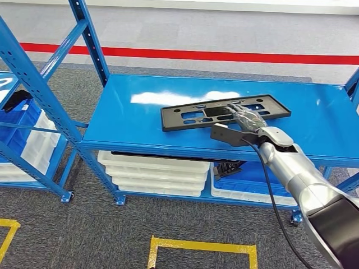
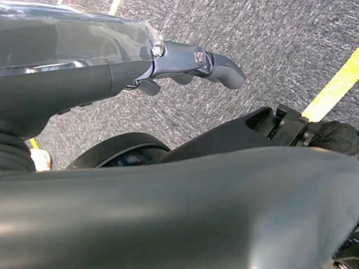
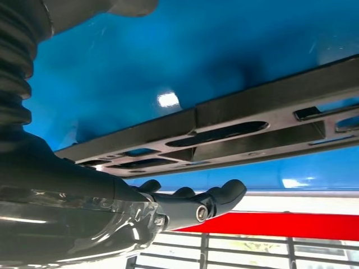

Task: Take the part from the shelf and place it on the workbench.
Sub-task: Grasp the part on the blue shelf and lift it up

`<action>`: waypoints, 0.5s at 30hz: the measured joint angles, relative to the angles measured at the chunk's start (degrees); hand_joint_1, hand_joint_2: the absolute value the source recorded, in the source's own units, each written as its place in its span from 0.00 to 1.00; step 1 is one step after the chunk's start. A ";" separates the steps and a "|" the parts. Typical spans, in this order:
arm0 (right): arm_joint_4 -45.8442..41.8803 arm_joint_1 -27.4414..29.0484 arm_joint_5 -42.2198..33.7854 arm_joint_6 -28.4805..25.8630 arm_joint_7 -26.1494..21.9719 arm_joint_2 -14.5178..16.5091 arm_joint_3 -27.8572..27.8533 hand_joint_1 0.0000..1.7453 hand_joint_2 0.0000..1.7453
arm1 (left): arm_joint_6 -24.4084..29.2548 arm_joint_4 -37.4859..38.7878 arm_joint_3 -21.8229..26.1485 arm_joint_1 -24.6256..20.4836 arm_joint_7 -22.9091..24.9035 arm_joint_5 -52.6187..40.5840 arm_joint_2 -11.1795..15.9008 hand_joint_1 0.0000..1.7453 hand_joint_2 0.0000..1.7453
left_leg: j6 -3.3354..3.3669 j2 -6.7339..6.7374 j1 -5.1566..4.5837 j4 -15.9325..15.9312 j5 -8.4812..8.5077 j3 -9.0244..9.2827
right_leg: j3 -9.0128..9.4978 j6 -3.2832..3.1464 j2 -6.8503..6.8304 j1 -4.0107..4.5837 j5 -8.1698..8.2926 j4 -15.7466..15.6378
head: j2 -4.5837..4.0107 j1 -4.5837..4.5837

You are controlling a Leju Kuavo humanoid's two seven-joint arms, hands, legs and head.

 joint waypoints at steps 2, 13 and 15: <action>0.25 0.23 0.00 -0.58 0.01 0.21 0.13 0.00 1.00 | 0.00 0.00 -0.01 0.00 0.00 -0.01 0.00 0.00 0.00 | 0.00 0.00 0.00 0.00 0.00 0.00 | 0.00 0.00 0.00 0.00 0.00 0.00 | 0.00 0.00; 1.46 1.80 0.00 -4.30 0.77 0.80 0.51 0.96 1.00 | -0.02 0.00 -0.04 0.01 -0.02 0.00 0.00 0.00 0.00 | 0.00 0.00 0.00 0.00 0.00 0.00 | 0.00 0.00 0.00 0.00 0.00 0.00 | 0.00 0.00; 1.63 1.94 0.01 -4.89 0.87 0.81 0.52 0.97 1.00 | -0.04 0.00 -0.04 0.00 -0.04 0.01 0.00 0.00 0.00 | 0.00 0.00 0.00 0.00 0.00 0.00 | 0.00 0.00 0.00 0.00 0.00 0.00 | 0.00 0.00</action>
